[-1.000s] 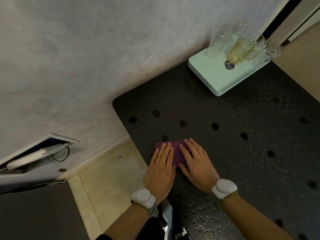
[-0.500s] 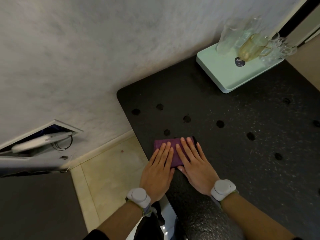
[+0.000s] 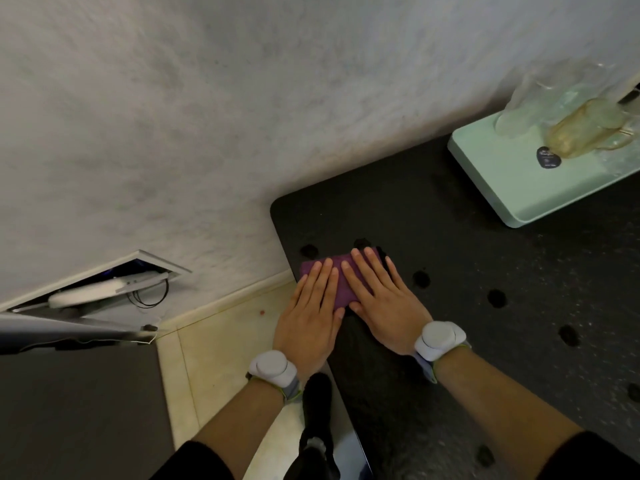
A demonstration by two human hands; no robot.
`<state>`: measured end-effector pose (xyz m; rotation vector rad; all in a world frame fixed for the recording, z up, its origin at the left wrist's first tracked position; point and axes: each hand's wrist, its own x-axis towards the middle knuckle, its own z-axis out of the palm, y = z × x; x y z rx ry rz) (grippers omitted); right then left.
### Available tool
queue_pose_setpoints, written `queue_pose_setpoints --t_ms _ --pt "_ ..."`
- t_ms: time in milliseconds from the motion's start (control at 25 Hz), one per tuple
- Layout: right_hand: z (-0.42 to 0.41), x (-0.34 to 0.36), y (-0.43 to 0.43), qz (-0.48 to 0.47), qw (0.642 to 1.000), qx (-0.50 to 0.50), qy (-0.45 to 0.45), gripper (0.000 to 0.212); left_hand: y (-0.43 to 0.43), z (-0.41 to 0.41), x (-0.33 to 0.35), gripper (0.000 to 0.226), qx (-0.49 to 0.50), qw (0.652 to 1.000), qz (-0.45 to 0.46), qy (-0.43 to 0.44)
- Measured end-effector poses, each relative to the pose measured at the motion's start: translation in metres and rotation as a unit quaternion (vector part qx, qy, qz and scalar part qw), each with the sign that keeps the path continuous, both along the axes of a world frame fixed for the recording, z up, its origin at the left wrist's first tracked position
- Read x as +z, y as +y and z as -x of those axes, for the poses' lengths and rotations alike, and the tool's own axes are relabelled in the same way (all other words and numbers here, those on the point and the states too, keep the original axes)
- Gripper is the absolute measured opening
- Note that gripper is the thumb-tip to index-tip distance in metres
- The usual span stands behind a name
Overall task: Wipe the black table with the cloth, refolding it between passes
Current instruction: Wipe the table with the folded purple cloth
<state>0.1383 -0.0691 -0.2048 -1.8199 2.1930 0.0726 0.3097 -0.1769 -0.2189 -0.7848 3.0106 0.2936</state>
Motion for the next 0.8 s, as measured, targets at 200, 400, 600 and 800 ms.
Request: queue_pose_setpoints --t_ms 200,400,600,800 --pt "0.022 -0.002 -0.069 0.009 1.000 0.010 -0.002 0.068 -0.064 0.022 -0.002 0.066 0.013 1.000 0.017 0.000" --pt "0.043 -0.009 -0.127 0.037 0.999 0.012 0.001 0.067 -0.117 0.043 -0.007 0.066 0.020 0.999 0.039 0.019" --pt "0.057 -0.017 -0.169 0.064 0.998 -0.001 0.003 0.067 -0.159 0.060 -0.015 0.063 0.033 0.998 0.037 0.047" --pt "0.049 -0.020 -0.167 0.066 0.997 -0.029 -0.017 0.068 -0.144 0.067 -0.013 0.064 0.083 0.995 0.000 0.061"
